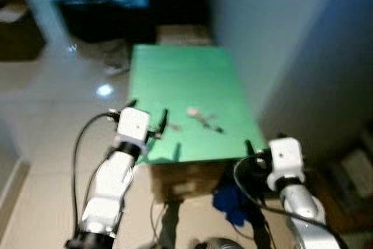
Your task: Hang keys on a hook
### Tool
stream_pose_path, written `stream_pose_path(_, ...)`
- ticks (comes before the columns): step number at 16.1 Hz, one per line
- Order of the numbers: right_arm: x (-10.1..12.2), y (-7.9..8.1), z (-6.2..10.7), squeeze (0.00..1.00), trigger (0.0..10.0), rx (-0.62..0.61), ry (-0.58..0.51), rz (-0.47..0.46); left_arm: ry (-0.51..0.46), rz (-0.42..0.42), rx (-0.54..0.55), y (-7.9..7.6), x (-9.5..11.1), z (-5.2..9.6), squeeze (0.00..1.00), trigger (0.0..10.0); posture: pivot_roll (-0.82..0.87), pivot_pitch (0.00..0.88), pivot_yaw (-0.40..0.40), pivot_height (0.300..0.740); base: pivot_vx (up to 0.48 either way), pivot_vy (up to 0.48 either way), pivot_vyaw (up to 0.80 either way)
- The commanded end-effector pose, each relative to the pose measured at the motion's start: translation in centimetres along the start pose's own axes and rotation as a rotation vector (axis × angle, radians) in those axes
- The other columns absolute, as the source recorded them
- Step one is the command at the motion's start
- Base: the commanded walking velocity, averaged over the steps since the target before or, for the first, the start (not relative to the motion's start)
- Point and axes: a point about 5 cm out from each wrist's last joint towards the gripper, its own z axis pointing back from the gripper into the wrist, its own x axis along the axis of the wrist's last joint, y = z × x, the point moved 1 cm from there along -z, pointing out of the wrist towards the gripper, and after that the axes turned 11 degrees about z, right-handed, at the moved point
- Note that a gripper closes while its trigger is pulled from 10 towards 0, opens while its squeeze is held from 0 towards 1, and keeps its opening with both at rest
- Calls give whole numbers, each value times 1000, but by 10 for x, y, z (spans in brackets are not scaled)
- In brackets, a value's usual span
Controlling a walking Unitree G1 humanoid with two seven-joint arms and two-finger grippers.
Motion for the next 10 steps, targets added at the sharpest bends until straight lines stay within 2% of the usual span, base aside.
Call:
stream_pose_path(1, 6, 0, -3, 0, 10000, 20, -15, -11, -18, 24, 13, 0, 2, 0, 0, 10000, -151, 69, 8, 740, 0, 0, 0)
stream_pose_path(3, 12, 4, -3, 0, 10000, 56, -42, 15, -15, 32, 13, 0, 0, 1, 0, 10000, -157, 68, 13, 740, 133, 0, 0)
stream_pose_path(4, 12, 5, -3, 0, 10000, 66, -42, 19, -14, 36, 13, 0, -1, 1, 0, 10000, -159, 68, 16, 740, 289, 0, 538)
stream_pose_path(10, 12, 6, -4, 0, 10000, 83, -51, 42, -11, 46, 2, -4, -2, 0, 0, 10000, -159, 60, 24, 740, 308, 0, 800)
